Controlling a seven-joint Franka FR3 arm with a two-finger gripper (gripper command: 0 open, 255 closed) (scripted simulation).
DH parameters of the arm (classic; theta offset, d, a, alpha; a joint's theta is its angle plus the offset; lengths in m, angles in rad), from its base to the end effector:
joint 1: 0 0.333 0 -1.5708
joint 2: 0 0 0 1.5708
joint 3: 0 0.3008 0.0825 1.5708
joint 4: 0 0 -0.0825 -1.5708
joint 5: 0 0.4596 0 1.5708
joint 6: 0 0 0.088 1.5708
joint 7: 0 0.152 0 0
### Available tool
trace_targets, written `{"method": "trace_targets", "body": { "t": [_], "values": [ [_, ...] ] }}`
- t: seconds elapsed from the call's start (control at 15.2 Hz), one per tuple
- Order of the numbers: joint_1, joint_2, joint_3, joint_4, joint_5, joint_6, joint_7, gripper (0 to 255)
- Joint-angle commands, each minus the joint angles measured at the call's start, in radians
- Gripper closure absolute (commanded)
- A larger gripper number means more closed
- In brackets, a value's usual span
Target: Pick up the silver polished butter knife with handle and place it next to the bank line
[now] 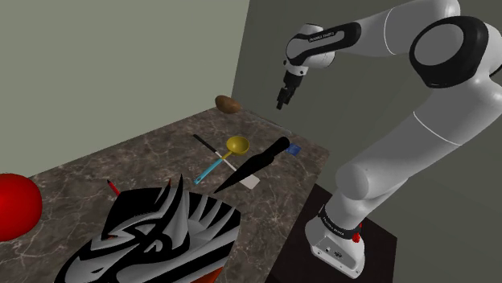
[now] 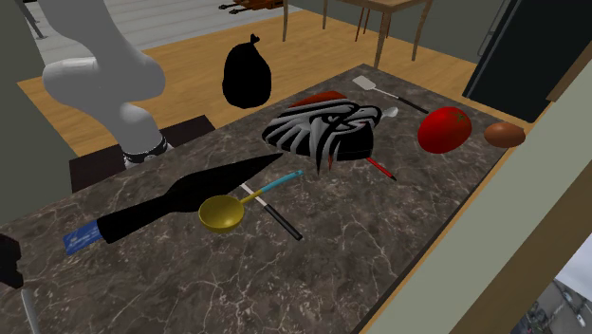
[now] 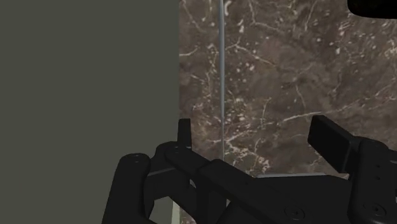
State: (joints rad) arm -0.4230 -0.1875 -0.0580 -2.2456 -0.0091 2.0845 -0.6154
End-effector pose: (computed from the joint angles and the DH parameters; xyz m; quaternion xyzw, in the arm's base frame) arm 0.4978 -0.2603 0.3518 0.9975 0.0698 0.0119 0.0056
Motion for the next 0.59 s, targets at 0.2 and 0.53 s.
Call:
{"method": "trace_targets", "body": {
  "t": [0.2,0.53],
  "values": [
    [-0.031,0.081,-0.014,0.031,-0.032,-0.019,0.002,0],
    [-0.042,0.081,-0.003,0.030,-0.030,-0.019,0.001,0]
  ]
}}
